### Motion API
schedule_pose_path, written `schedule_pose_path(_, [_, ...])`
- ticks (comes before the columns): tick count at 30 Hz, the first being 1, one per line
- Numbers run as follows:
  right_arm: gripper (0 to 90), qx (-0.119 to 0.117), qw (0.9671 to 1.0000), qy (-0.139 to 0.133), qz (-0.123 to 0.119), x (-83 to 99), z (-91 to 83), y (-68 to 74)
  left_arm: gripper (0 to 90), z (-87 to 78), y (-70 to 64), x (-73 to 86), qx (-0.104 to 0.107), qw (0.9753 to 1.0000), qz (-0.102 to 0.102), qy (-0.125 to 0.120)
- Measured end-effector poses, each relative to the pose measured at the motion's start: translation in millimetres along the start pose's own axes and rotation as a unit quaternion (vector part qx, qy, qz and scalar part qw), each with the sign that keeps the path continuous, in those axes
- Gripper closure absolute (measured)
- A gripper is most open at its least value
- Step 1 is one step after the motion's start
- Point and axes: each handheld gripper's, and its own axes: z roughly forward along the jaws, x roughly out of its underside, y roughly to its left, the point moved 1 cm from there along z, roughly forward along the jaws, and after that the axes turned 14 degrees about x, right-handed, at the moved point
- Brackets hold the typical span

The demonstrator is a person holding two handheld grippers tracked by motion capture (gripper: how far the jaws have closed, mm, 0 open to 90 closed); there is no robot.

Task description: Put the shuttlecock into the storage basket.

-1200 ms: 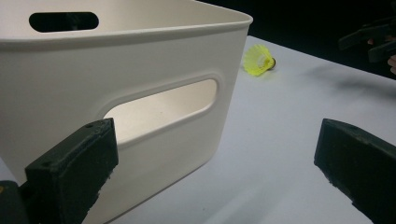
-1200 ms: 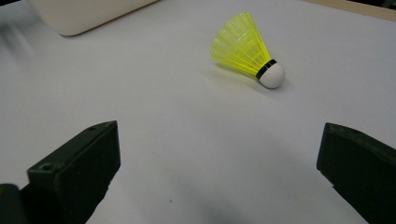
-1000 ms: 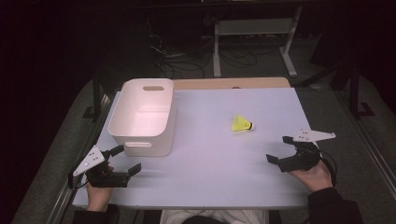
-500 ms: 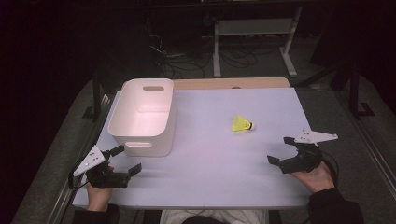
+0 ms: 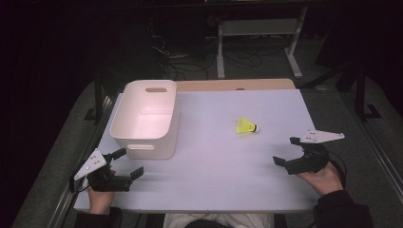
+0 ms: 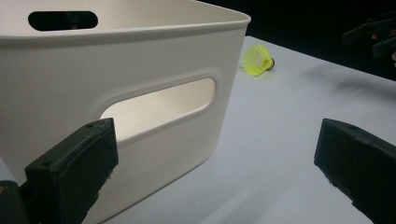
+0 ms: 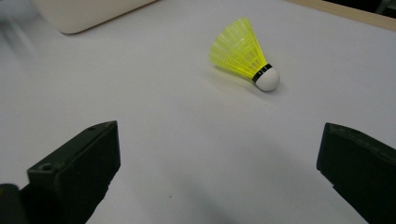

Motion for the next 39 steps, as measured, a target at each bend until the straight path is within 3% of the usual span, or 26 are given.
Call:
schedule_pose_path(13, [0.0, -0.006, 0.9992, 0.006, -0.038, -32.2, -1.5, 1.0, 0.0, 0.5, -0.3, -0.5, -0.001, 1.0, -0.004, -0.006])
schedule_pose_path(22, [0.0, -0.008, 0.9988, 0.015, -0.047, -43.2, 2.6, -0.3, 0.0, 2.9, 2.0, -1.2, -0.002, 1.0, -0.002, -0.003])
schedule_pose_path(39, [0.0, -0.019, 0.997, 0.038, -0.064, -65.1, 12.1, -15.0, 0.0, 3.9, 2.5, -2.3, 0.008, 0.9999, 0.005, -0.011])
